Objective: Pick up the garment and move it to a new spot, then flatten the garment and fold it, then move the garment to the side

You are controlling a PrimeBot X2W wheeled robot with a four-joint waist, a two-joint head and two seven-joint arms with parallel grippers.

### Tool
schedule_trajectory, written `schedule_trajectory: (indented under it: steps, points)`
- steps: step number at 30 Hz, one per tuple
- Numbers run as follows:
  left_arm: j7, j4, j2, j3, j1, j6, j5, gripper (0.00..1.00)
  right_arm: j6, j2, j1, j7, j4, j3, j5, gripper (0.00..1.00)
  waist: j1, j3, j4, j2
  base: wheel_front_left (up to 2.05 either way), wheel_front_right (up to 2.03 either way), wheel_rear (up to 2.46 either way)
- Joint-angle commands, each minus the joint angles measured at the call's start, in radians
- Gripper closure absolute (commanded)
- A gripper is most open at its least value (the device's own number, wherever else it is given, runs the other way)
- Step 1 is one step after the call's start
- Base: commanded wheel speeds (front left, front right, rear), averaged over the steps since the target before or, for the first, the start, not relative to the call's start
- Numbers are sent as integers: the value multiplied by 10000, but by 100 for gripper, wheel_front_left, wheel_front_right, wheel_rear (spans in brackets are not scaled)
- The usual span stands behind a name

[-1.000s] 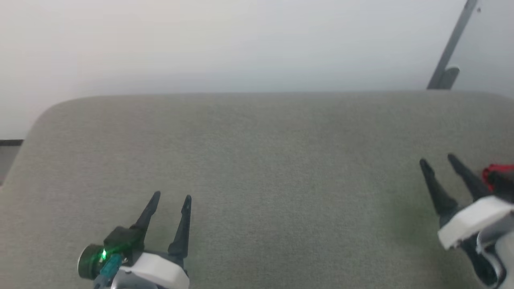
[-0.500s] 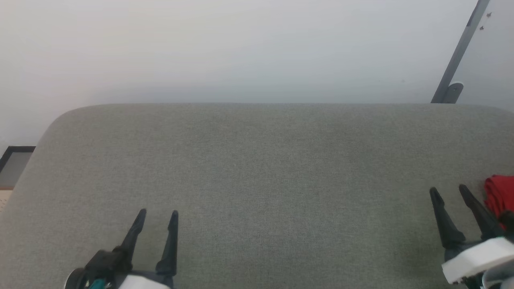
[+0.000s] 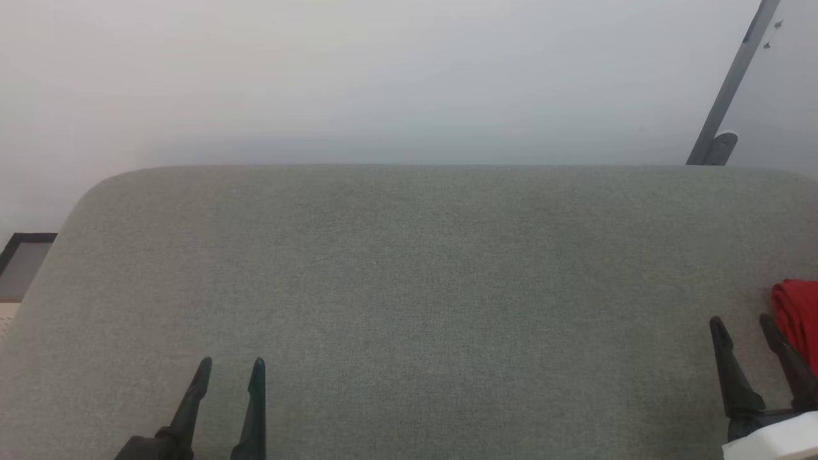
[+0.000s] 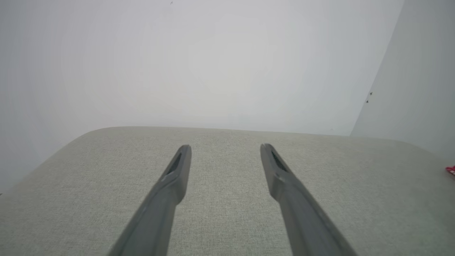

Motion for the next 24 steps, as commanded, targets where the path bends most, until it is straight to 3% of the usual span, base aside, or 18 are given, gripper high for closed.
schedule_trajectory:
  steps: [1, 23, 24]
  points:
    - [-46, -14, -37, -17, 65, -29, 16, 0, -12, 95, 124, -20, -118, -25, -64, 0, 0, 8, 3, -1, 0, 0, 0]
    - [-46, -65, -123, 42, -144, -30, -152, 0, -12, 585, 101, 226, -430, -166, -144, 0, 0, 8, -183, -1, 0, 0, 0]
    - [-2, -47, -136, 23, -68, 0, -92, 100, 0, 560, 58, 183, -377, -143, -125, 100, 0, 7, -184, -1, 0, 0, 0]
